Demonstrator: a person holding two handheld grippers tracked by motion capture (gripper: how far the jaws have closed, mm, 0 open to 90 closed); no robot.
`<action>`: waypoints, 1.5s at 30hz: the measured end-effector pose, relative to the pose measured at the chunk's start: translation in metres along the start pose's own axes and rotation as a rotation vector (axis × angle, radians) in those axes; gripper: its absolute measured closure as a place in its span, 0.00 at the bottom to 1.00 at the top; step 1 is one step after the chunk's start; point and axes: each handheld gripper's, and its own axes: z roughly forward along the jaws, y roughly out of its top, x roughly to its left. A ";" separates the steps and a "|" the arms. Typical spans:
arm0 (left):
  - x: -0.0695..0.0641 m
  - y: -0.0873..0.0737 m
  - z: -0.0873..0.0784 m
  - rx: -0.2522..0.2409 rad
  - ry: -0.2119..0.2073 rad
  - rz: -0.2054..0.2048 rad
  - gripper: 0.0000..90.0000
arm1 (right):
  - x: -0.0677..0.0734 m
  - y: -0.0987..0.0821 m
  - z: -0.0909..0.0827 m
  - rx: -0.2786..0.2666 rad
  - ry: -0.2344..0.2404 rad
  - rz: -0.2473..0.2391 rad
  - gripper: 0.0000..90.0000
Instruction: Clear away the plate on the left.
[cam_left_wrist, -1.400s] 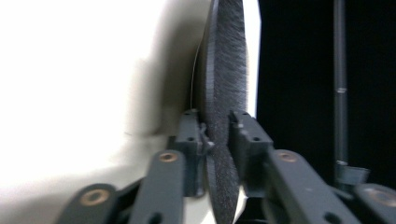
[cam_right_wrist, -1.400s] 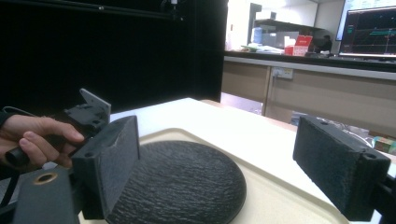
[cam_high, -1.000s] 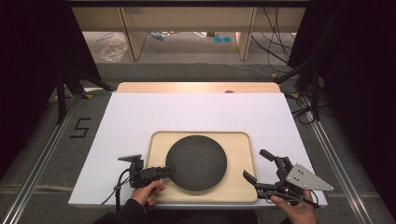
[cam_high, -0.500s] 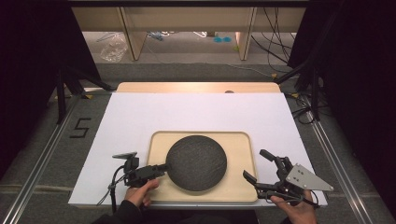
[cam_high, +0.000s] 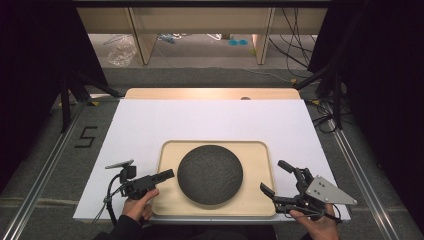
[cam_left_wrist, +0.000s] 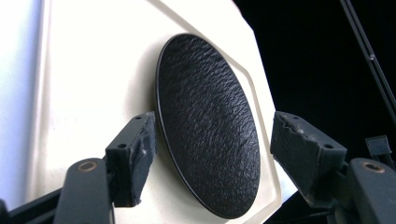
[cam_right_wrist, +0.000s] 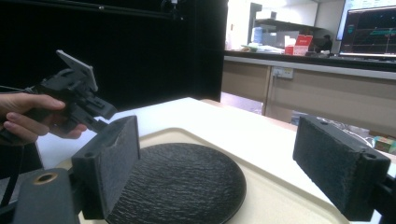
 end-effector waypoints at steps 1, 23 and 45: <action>0.000 0.000 -0.002 -0.006 -0.011 0.025 0.34 | 0.000 0.000 0.000 0.000 0.000 0.000 0.18; -0.031 -0.002 -0.028 -0.122 0.009 0.401 0.26 | 0.000 0.000 -0.001 0.015 0.007 -0.001 0.18; -0.057 -0.025 -0.049 -0.207 0.070 0.800 0.19 | 0.000 0.000 -0.001 0.028 0.006 -0.003 0.18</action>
